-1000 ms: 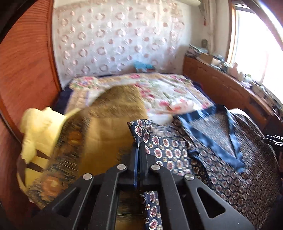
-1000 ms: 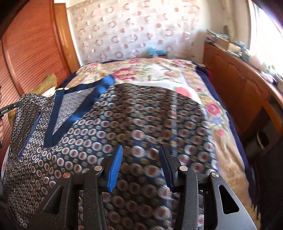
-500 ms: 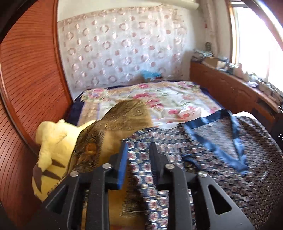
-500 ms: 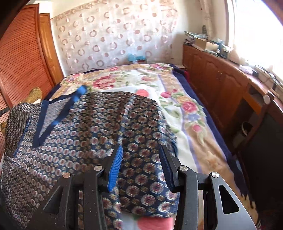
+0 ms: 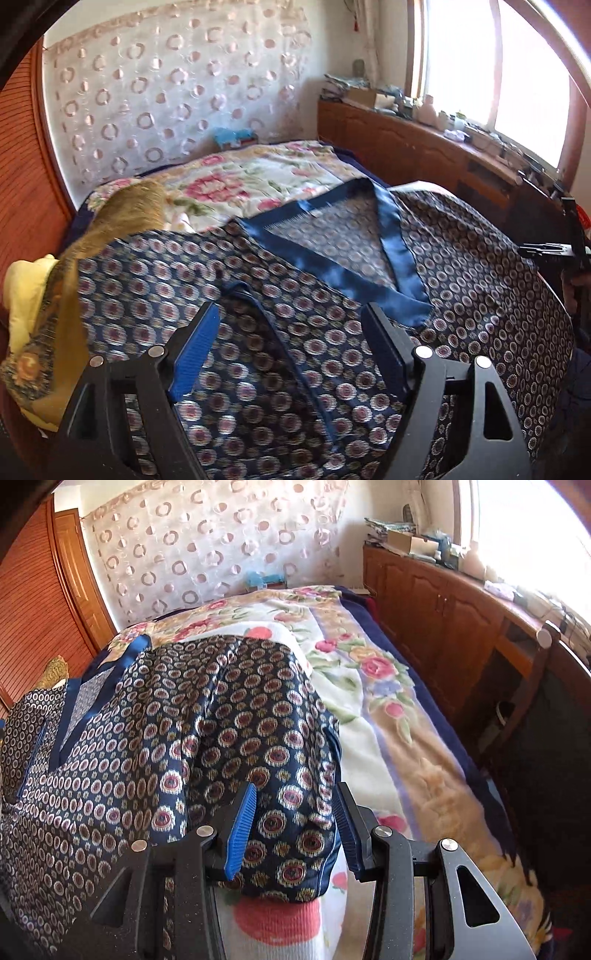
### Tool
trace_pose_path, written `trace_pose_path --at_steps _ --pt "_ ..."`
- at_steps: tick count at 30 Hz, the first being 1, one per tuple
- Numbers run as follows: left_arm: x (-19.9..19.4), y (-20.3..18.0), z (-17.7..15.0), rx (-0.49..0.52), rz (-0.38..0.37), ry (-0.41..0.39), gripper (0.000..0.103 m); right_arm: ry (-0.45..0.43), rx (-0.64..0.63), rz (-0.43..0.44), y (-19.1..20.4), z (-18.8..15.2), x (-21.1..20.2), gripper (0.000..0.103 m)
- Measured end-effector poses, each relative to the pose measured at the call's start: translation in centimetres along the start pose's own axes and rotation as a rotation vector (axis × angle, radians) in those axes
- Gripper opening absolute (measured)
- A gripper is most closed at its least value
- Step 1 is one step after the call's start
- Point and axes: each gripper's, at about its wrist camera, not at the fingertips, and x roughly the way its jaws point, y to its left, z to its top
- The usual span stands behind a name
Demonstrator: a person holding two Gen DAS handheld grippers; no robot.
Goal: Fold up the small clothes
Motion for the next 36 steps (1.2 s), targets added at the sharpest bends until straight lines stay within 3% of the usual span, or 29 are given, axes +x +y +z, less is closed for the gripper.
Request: trace_pose_path --at_steps 2,10,13,17,24,28,36 --pt "1.0 -0.8 -0.5 0.001 -0.017 0.026 0.079 0.020 0.030 0.037 -0.2 0.3 0.6 0.045" --pt "4.3 -2.2 -2.2 -0.002 -0.049 0.129 0.079 0.029 0.039 0.052 -0.3 0.4 0.7 0.044" --pt "5.1 -2.3 -2.6 0.001 -0.040 0.154 0.079 0.030 0.024 0.057 0.0 0.2 0.4 0.038" --pt "5.6 -2.7 -3.1 0.009 -0.032 0.166 0.079 0.024 -0.049 0.003 0.9 0.2 0.4 0.033" --pt "5.7 -2.9 -3.3 0.025 -0.011 0.155 0.080 0.024 -0.097 -0.032 1.2 0.4 0.0 0.004" --pt "5.8 -3.0 -3.3 0.032 -0.017 0.160 0.084 0.017 -0.134 -0.012 1.9 0.5 -0.3 0.001" --pt "5.9 -3.1 -3.2 0.036 -0.022 0.164 0.087 -0.107 -0.175 0.081 4.5 3.5 -2.5 0.001"
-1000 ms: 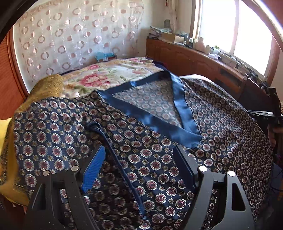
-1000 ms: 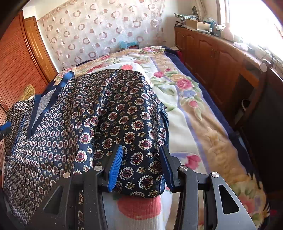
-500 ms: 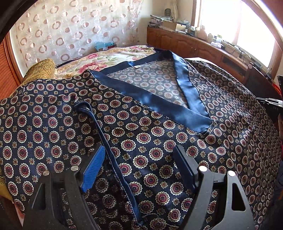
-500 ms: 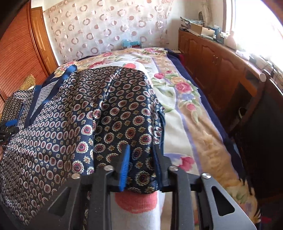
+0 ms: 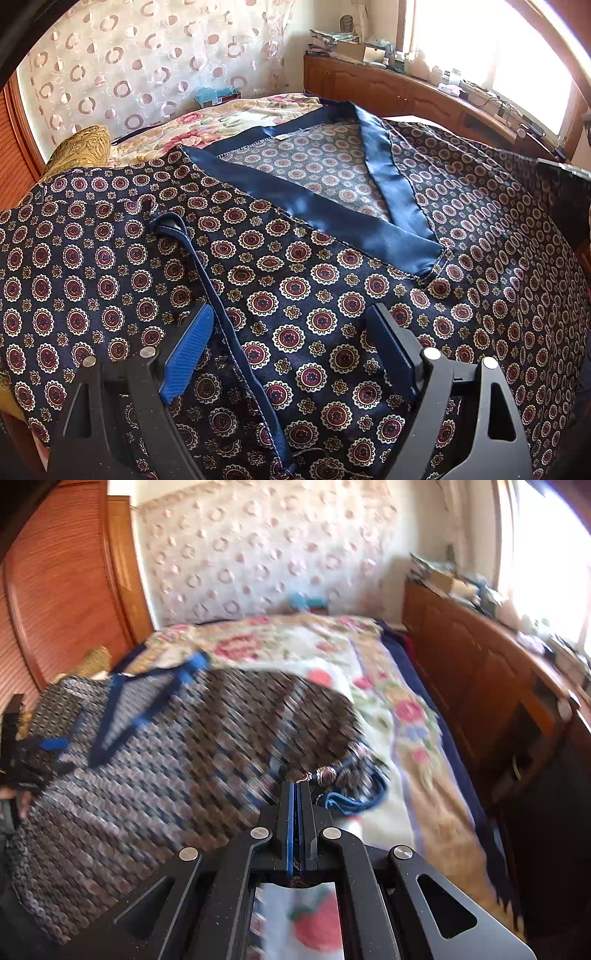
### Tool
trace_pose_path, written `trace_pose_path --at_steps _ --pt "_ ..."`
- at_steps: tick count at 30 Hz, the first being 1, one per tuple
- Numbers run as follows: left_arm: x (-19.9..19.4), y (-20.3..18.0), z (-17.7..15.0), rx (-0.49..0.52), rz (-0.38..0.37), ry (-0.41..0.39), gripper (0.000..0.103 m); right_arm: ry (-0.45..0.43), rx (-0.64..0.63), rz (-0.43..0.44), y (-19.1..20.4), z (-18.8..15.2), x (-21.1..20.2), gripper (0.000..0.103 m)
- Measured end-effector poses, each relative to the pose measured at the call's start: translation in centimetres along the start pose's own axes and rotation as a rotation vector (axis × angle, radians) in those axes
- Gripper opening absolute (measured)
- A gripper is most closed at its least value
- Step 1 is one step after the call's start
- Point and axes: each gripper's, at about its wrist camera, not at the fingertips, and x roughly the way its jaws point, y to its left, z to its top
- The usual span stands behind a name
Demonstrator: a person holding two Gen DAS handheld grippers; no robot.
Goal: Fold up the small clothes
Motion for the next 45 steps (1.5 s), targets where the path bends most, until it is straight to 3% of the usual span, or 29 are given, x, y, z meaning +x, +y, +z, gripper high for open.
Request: trace_pose_path --at_steps 2,6,13,17,23,24,27,33,37,45 --pt "0.2 -0.1 0.0 0.000 0.006 0.008 0.094 -0.016 -0.027 0.032 1.3 0.9 0.2 0.001" --pt "0.4 0.1 0.1 -0.011 0.006 0.010 0.095 -0.028 -0.071 0.100 3.7 1.3 1.4 0.001" --pt "0.4 0.2 0.1 -0.013 0.005 0.011 0.095 0.096 -0.140 0.167 6.8 -0.7 6.2 0.001" --pt "0.4 0.2 0.1 -0.012 0.006 0.011 0.095 0.124 -0.129 0.152 7.0 -0.9 7.7 0.001" --pt "-0.9 0.2 0.1 -0.016 0.032 -0.028 0.096 0.093 -0.145 0.139 7.3 -0.6 6.4 0.007" --pt "-1.3 0.3 0.1 -0.025 0.024 -0.041 0.096 0.080 -0.148 0.137 7.2 -0.5 5.9 0.010" --pt "-2.9 0.5 0.5 -0.043 0.012 -0.078 0.096 0.039 -0.146 0.107 7.7 -0.1 4.0 0.031" --pt "-4.8 0.2 0.8 -0.050 -0.002 -0.130 0.096 -0.027 -0.103 0.001 5.6 0.8 2.3 0.040" --pt "-5.0 0.0 0.8 -0.053 -0.014 -0.139 0.096 0.006 -0.023 -0.077 3.4 0.6 4.5 0.040" --pt "-4.1 0.1 1.1 -0.063 -0.034 -0.109 0.096 0.133 0.090 -0.070 1.6 0.2 11.1 0.040"
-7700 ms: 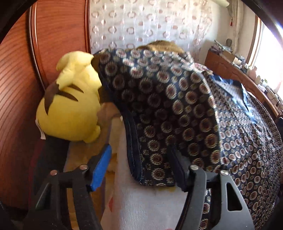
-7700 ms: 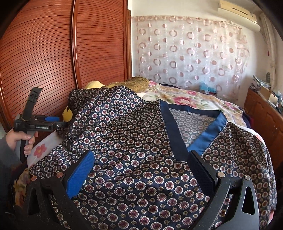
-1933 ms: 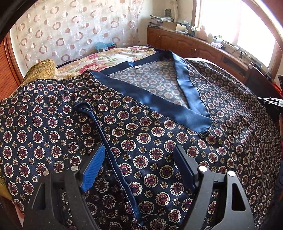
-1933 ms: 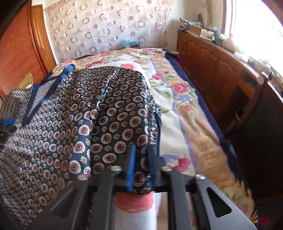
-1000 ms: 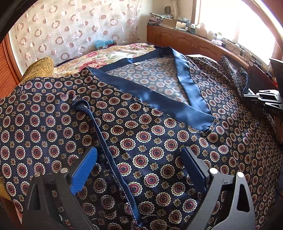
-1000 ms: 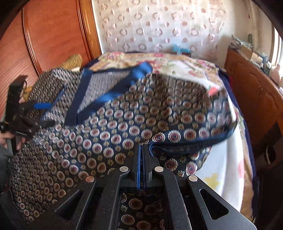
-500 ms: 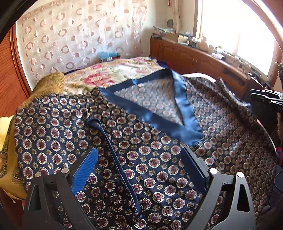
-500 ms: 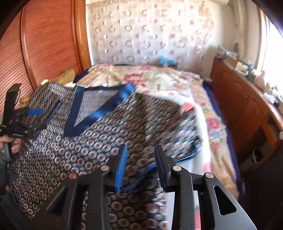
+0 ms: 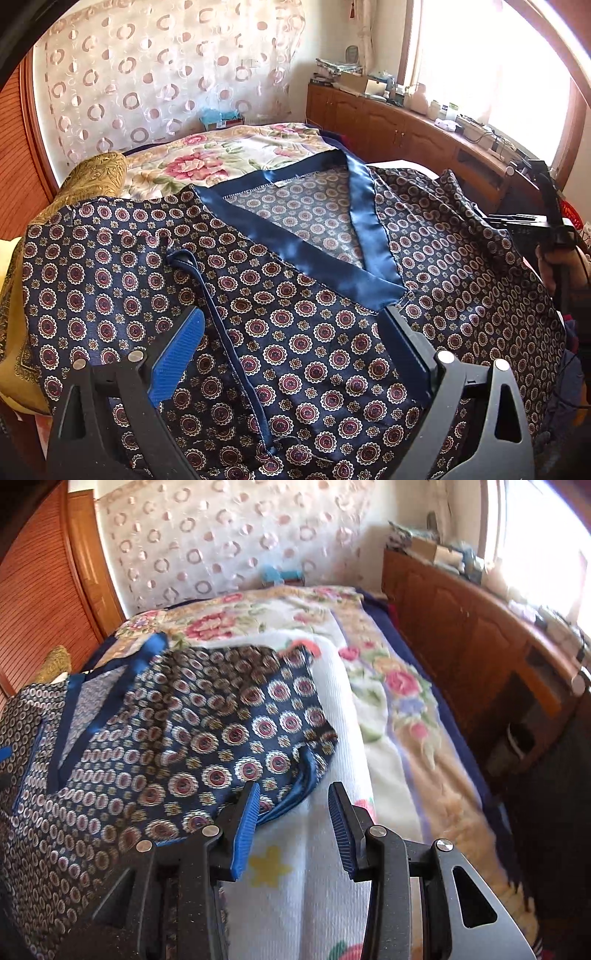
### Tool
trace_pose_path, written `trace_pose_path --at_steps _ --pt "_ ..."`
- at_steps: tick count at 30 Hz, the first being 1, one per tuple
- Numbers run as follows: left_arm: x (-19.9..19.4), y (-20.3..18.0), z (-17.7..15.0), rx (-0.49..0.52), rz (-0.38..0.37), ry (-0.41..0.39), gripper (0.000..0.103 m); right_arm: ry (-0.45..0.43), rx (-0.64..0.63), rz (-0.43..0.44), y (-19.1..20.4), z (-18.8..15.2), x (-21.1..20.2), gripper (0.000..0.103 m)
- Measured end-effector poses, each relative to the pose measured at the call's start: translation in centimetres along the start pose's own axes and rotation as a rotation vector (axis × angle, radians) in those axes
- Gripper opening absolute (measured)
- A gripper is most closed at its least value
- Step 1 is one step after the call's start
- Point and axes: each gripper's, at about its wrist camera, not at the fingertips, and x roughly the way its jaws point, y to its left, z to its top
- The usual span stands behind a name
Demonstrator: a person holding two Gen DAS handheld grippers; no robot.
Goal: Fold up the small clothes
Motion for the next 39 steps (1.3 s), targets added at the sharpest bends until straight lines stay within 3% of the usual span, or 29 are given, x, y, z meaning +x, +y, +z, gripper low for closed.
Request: trace_pose_path --at_steps 2,3,6,10,19,22,24,28,33,39 --pt "0.2 0.1 -0.1 0.000 0.001 0.003 0.096 -0.004 -0.003 -0.004 0.0 0.1 0.1 0.040" --pt "0.3 0.1 -0.1 -0.003 0.000 0.005 0.096 -0.007 -0.007 -0.004 0.2 0.3 0.2 0.034" --pt "0.4 0.5 -0.1 -0.019 0.000 0.010 0.096 -0.001 -0.039 0.029 0.0 1.1 0.5 0.004" --pt "0.0 1.2 -0.1 -0.039 0.025 -0.007 0.096 -0.024 -0.023 0.117 -0.7 3.3 -0.4 0.003" --pt "-1.7 3.5 0.1 -0.112 0.075 -0.064 0.096 -0.119 -0.175 0.239 5.3 7.2 -2.2 0.002" --pt "-2.1 3.7 -0.1 -0.114 0.083 -0.076 0.096 -0.129 -0.231 0.237 6.8 7.5 -1.6 0.003" --pt "-2.2 3.8 -0.2 -0.114 0.086 -0.078 0.096 -0.126 -0.240 0.250 7.2 7.6 -1.3 0.008" --pt "-2.2 3.9 -0.4 -0.115 0.081 -0.074 0.095 -0.133 -0.227 0.205 6.0 7.5 -1.0 0.033" --pt "-1.8 3.9 -0.3 -0.115 0.076 -0.073 0.095 -0.105 -0.238 0.103 6.3 6.1 -2.1 0.036" --pt "-1.4 3.4 -0.4 -0.101 0.070 -0.064 0.096 0.006 -0.146 0.012 4.0 4.9 0.7 0.036"
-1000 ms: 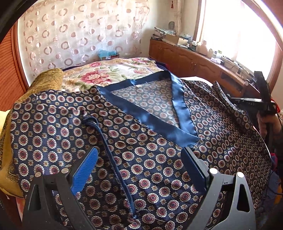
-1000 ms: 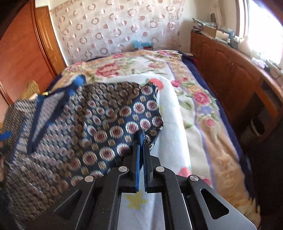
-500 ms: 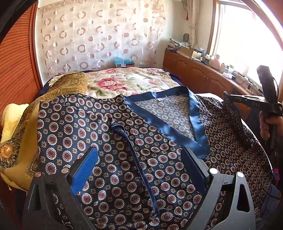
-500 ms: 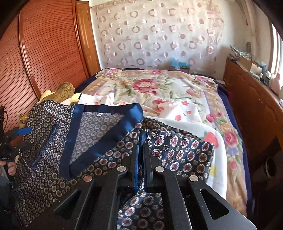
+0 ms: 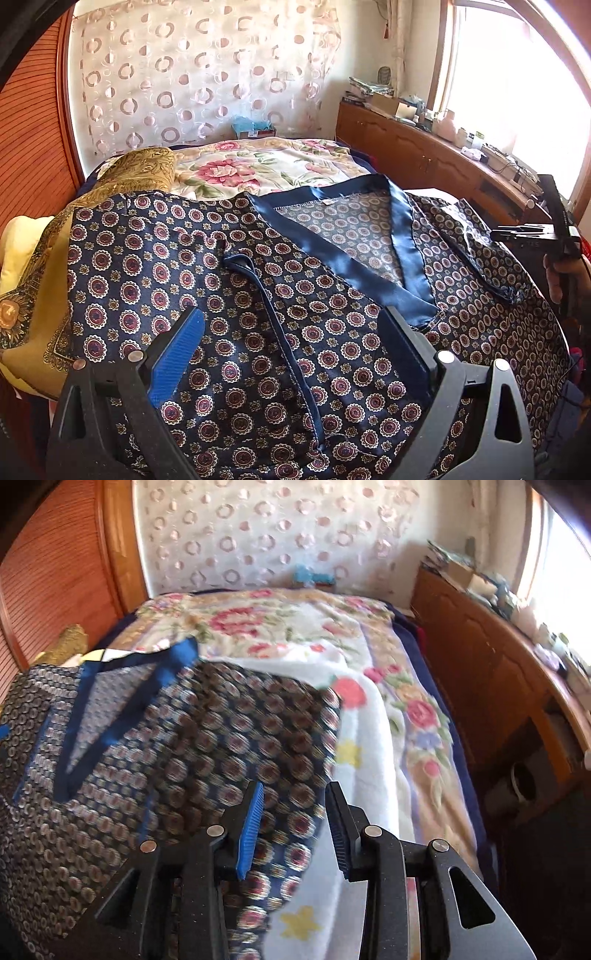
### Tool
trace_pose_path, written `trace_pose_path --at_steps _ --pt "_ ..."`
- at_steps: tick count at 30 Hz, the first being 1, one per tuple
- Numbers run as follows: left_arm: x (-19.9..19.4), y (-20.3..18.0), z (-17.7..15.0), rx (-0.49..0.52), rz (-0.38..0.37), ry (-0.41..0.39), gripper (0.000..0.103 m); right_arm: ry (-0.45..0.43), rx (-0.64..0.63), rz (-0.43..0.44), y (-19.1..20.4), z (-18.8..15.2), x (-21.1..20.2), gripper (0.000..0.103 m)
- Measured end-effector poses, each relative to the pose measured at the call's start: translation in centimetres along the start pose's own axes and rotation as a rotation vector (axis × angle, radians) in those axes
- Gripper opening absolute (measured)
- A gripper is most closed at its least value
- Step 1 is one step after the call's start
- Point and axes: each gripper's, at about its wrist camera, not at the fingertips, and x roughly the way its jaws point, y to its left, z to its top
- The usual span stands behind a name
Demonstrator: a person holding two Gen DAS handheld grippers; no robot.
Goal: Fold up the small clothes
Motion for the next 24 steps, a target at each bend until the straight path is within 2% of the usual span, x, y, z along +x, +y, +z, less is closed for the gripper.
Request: trace_pose_path --at_steps 9,10,11,12,14,18,20,22,23,24 --pt "0.0 0.1 -0.1 -0.003 0.008 0.006 0.095 0.031 0.070 0.066 -2.3 0.6 1.8 0.034" --pt "0.0 0.1 -0.2 -0.005 0.008 0.006 0.096 0.029 0.067 0.080 -2.4 0.8 1.9 0.024" --pt "0.0 0.2 -0.3 -0.006 0.008 0.007 0.096 0.026 0.059 0.107 -2.7 0.7 1.8 0.019" --pt "0.0 0.2 -0.3 -0.006 0.009 0.008 0.096 0.023 0.050 0.125 -2.7 0.9 1.8 0.006" --pt "0.0 0.2 -0.4 -0.007 0.011 0.010 0.096 0.009 0.030 0.149 -2.7 1.3 1.4 0.003" --pt "-0.2 0.3 -0.5 -0.009 0.013 0.008 0.096 -0.084 0.019 0.065 -3.8 2.6 -1.6 0.002" --pt "-0.3 0.3 -0.6 -0.011 0.012 0.006 0.096 -0.111 0.006 -0.005 -4.2 3.1 -2.6 0.002" --pt "-0.3 0.4 -0.6 -0.012 0.010 0.005 0.096 -0.084 -0.013 -0.010 -4.2 3.2 -2.4 0.003" --pt "-0.3 0.4 -0.6 -0.013 0.010 0.005 0.096 -0.063 -0.023 -0.002 -4.0 3.0 -2.1 0.007" --pt "-0.4 0.4 -0.7 -0.013 0.010 0.004 0.096 -0.051 -0.033 -0.018 -3.6 2.8 -1.9 0.016"
